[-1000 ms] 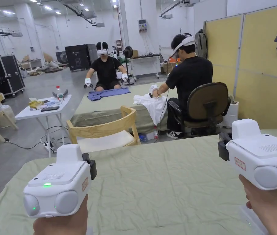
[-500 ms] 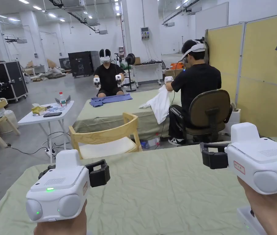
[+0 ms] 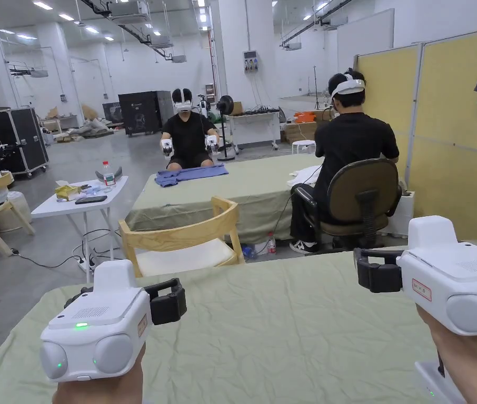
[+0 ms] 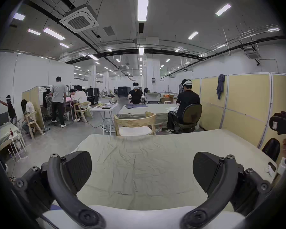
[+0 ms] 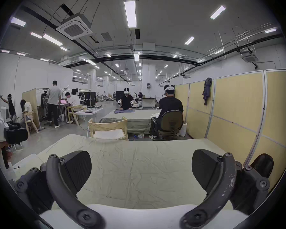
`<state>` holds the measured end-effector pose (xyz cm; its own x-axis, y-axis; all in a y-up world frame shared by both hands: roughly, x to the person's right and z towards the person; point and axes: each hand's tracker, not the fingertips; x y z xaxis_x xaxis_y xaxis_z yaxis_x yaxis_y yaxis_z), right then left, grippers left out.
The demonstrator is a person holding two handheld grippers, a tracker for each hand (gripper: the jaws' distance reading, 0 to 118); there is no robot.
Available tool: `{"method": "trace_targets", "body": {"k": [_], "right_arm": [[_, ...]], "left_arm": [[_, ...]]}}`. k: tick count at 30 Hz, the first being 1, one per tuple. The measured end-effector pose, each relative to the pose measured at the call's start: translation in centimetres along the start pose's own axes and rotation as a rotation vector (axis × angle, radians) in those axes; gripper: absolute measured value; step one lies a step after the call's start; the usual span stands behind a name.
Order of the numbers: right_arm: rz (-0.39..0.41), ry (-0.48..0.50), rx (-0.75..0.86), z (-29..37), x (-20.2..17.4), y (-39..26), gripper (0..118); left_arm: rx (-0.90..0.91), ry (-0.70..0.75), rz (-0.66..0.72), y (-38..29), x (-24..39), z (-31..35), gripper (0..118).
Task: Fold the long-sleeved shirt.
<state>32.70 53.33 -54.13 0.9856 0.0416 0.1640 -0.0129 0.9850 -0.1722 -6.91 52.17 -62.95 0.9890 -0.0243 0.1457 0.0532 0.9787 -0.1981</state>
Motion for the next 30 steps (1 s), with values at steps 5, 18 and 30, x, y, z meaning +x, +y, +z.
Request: {"method": "trace_targets", "body": {"k": [5, 18, 30], "right_arm": [[0.016, 0.000, -0.001, -0.1, -0.4, 0.0, 118], [0.008, 0.007, -0.004, -0.5, -1.1, 0.0, 118], [0.001, 0.002, -0.002, -0.3, -1.0, 0.2, 118]], "left_arm": [[-0.008, -0.005, 0.000, 0.0, -0.2, -0.3, 118], [-0.019, -0.013, 0.024, 0.5, -0.5, -0.9, 118], [-0.014, -0.004, 0.026, 0.8, -1.1, -0.6, 118]]}}
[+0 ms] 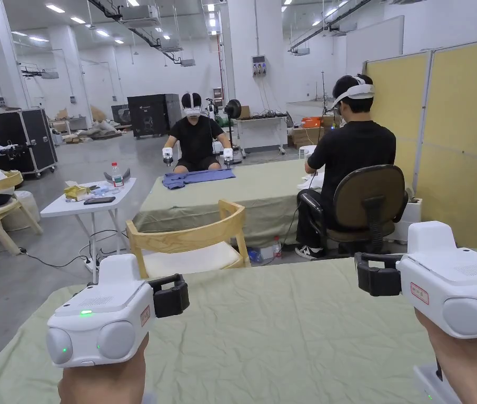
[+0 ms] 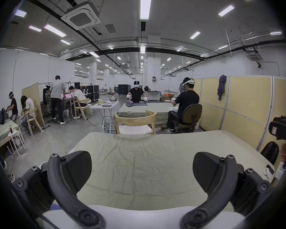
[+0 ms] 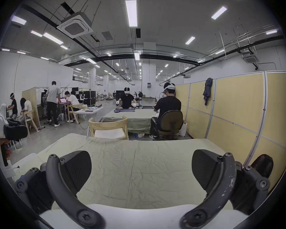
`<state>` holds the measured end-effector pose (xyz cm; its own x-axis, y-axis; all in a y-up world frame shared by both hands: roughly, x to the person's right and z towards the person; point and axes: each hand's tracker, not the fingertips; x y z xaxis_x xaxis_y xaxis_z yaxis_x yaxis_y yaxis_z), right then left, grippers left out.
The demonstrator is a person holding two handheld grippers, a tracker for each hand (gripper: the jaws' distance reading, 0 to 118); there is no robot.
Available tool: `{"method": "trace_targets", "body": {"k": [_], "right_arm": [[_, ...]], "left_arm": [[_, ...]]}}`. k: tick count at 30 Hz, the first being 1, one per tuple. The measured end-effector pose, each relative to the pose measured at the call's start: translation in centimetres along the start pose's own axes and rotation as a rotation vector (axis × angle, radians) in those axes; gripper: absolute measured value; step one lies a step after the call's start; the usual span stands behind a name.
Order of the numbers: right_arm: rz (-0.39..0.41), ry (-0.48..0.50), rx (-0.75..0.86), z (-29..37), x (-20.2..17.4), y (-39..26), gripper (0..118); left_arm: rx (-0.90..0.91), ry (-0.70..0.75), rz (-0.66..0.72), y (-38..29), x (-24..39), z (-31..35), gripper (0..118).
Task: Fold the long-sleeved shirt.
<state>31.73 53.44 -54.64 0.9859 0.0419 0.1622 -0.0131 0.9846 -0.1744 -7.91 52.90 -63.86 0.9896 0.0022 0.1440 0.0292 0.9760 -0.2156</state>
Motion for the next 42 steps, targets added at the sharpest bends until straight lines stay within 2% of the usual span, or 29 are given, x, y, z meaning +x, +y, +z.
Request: {"method": "trace_targets", "body": {"k": [42], "right_arm": [[0.017, -0.015, -0.003, -0.29, -0.41, -0.83, 118]], "left_arm": [[-0.004, -0.007, 0.006, -0.49, -0.11, 0.10, 118]]}}
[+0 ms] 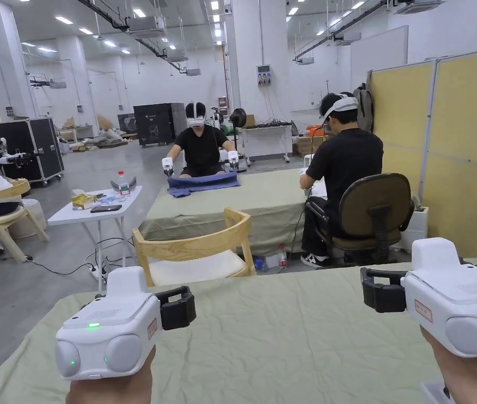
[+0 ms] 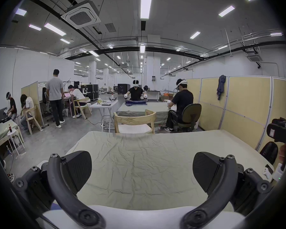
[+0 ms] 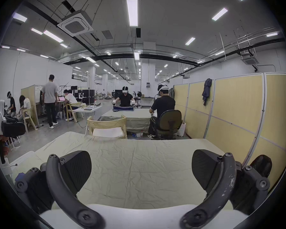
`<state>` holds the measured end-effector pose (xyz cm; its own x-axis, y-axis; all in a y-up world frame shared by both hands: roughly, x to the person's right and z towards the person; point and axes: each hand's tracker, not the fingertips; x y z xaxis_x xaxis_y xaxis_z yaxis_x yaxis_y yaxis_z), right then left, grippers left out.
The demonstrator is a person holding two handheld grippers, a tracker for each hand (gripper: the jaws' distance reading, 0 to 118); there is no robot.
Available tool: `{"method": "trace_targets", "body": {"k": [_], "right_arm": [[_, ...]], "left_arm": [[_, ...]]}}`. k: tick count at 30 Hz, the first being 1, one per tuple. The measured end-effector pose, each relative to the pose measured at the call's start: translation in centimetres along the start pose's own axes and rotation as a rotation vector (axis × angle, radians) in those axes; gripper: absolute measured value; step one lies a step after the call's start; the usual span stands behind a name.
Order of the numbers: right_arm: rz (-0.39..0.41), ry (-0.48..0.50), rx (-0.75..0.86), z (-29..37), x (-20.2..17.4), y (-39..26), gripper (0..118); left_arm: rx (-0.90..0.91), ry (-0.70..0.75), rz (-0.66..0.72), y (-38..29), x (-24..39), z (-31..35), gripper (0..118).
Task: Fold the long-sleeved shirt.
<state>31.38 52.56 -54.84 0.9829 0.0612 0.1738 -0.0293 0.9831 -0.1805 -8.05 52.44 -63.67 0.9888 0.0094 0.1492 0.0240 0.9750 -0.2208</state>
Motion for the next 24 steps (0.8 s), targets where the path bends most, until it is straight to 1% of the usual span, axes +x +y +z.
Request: {"method": "trace_targets", "body": {"k": [13, 24], "right_arm": [[0.005, 0.005, 0.006, 0.17, -0.18, 0.03, 118], [0.009, 0.004, -0.002, 0.05, -0.37, -0.30, 118]], "left_arm": [[-0.009, -0.005, -0.001, -0.01, 0.18, 0.02, 118], [-0.015, -0.021, 0.023, -0.40, 0.09, -0.02, 118]]}}
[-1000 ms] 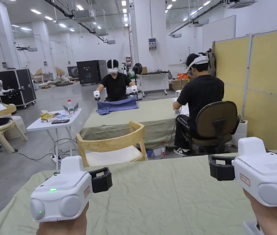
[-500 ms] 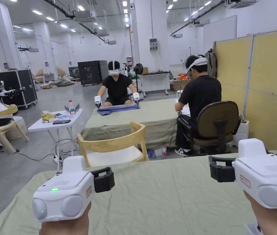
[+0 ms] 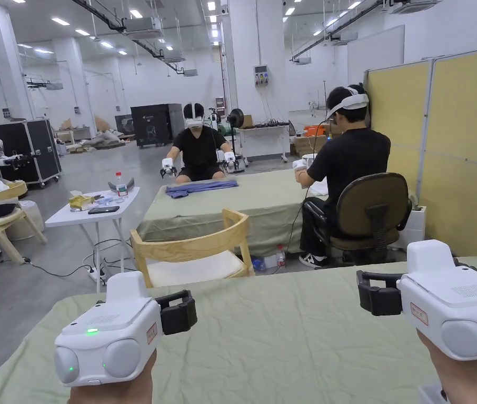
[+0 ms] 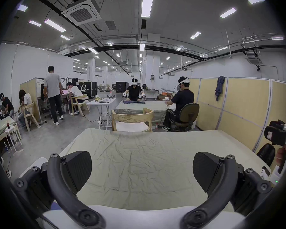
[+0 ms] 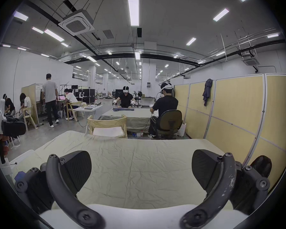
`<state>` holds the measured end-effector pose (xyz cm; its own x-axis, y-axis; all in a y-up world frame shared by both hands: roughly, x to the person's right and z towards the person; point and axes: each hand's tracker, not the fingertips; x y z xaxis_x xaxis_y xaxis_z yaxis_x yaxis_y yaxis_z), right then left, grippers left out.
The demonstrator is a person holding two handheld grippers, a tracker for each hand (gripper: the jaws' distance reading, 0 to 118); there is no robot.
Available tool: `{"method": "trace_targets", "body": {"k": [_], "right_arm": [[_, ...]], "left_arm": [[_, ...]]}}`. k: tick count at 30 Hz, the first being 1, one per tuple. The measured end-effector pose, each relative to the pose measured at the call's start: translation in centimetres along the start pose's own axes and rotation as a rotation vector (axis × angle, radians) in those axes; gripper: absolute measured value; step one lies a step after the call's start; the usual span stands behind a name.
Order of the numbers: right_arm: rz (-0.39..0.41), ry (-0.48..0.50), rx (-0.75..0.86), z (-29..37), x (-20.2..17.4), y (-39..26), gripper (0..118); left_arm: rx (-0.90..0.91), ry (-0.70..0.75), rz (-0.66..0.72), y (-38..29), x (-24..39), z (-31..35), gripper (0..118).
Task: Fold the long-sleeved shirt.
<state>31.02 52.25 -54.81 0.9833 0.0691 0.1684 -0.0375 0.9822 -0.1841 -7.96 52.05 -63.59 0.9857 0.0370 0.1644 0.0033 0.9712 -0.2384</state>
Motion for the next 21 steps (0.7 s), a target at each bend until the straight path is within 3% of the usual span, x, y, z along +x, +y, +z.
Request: {"method": "trace_targets", "body": {"k": [21], "right_arm": [[0.000, 0.009, -0.007, -0.15, -0.49, -0.05, 118]], "left_arm": [[0.007, 0.003, -0.022, -0.23, -0.41, 0.32, 118]]}}
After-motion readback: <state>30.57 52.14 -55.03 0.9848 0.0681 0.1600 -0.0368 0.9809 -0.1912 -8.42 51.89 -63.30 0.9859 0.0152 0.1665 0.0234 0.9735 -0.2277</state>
